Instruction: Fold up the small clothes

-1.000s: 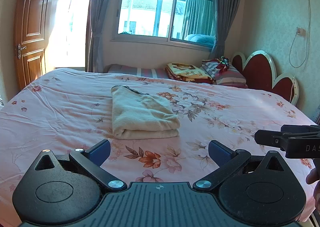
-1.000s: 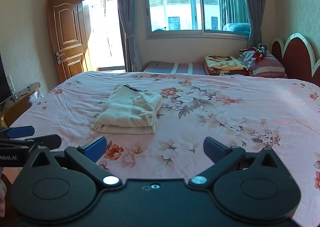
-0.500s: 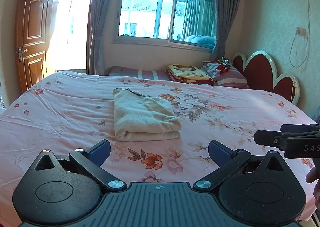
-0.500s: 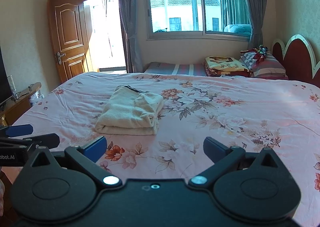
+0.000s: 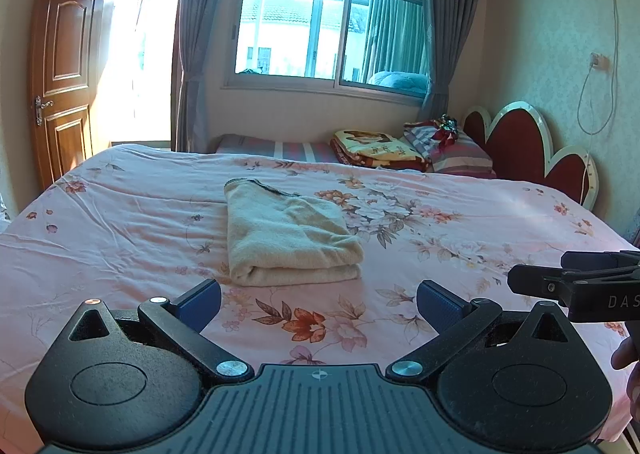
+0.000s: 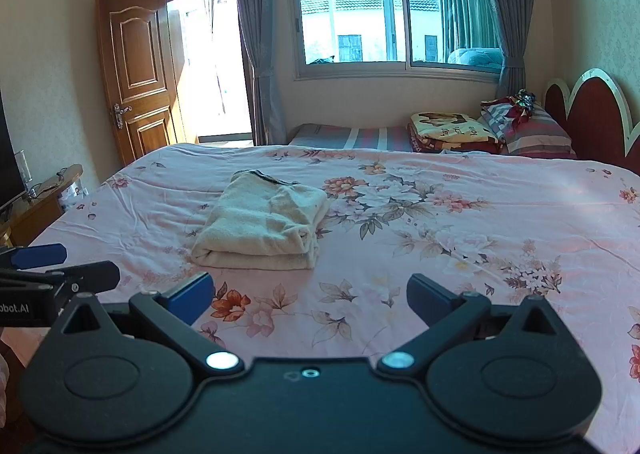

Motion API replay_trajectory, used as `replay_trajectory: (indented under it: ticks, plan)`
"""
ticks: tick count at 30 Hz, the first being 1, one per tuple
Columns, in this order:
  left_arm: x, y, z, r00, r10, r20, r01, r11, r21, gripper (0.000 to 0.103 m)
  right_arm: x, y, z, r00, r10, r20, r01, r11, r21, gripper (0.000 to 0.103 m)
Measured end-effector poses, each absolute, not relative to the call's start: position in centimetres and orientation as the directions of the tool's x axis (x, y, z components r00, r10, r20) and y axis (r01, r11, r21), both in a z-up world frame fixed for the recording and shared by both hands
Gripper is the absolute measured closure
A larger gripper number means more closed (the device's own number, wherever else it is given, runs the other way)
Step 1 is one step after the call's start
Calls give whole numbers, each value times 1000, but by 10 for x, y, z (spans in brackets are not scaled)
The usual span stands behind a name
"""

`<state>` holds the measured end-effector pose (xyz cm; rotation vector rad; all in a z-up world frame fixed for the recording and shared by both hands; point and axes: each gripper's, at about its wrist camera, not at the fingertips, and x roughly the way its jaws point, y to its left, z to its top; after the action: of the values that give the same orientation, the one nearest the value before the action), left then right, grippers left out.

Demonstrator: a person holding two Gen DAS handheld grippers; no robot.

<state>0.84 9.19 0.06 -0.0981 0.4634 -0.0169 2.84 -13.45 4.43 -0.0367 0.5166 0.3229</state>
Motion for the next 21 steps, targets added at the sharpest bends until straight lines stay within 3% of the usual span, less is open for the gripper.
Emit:
replay_trajectory:
  ticks: [21]
  plan:
    - [13,96,-1,904,-17,-428,-14,997,-70,0,38,-120,38,811,307,-498,-325,944,52,1]
